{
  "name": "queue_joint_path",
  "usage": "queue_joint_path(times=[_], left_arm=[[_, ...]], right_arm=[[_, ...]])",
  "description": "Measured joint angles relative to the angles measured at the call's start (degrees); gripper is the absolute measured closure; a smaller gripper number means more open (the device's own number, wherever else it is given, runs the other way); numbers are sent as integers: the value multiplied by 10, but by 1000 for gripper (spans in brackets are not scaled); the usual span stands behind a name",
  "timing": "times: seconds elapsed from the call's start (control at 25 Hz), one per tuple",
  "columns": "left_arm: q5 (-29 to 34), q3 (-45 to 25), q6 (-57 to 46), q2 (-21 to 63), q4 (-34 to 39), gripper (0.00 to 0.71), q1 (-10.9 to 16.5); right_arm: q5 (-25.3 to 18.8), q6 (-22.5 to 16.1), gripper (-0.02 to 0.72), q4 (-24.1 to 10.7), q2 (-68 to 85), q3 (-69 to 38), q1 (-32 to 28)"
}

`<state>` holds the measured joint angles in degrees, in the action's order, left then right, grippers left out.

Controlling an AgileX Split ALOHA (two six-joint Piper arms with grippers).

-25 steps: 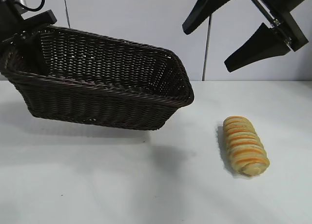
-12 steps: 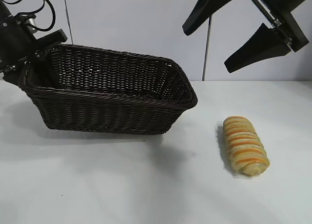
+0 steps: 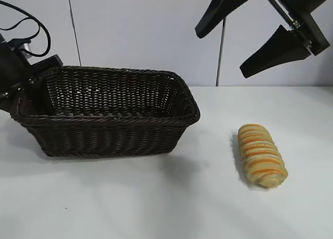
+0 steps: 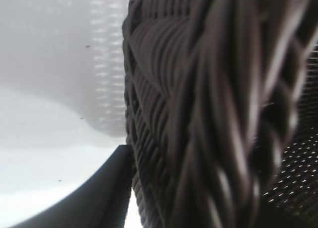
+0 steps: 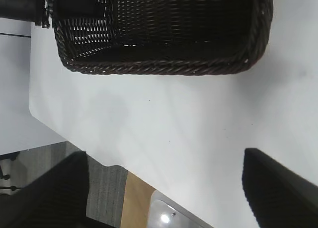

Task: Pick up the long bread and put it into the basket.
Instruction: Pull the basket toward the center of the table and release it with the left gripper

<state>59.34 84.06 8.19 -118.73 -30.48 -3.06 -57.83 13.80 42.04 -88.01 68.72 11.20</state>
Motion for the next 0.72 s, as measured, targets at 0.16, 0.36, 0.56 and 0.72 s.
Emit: queue_joint_path(times=[0.16, 0.36, 0.56, 0.72], left_arm=[[0, 0, 1, 0, -2, 445, -13], [2, 0, -3, 0, 11, 445, -13], [5, 0, -3, 0, 21, 373, -13], [6, 0, -4, 0, 22, 157, -13]], right_arm=[[2, 0, 125, 0, 0, 0, 0], [2, 0, 125, 0, 0, 0, 0], [3, 0, 125, 0, 0, 0, 0], [3, 0, 125, 0, 0, 0, 0]])
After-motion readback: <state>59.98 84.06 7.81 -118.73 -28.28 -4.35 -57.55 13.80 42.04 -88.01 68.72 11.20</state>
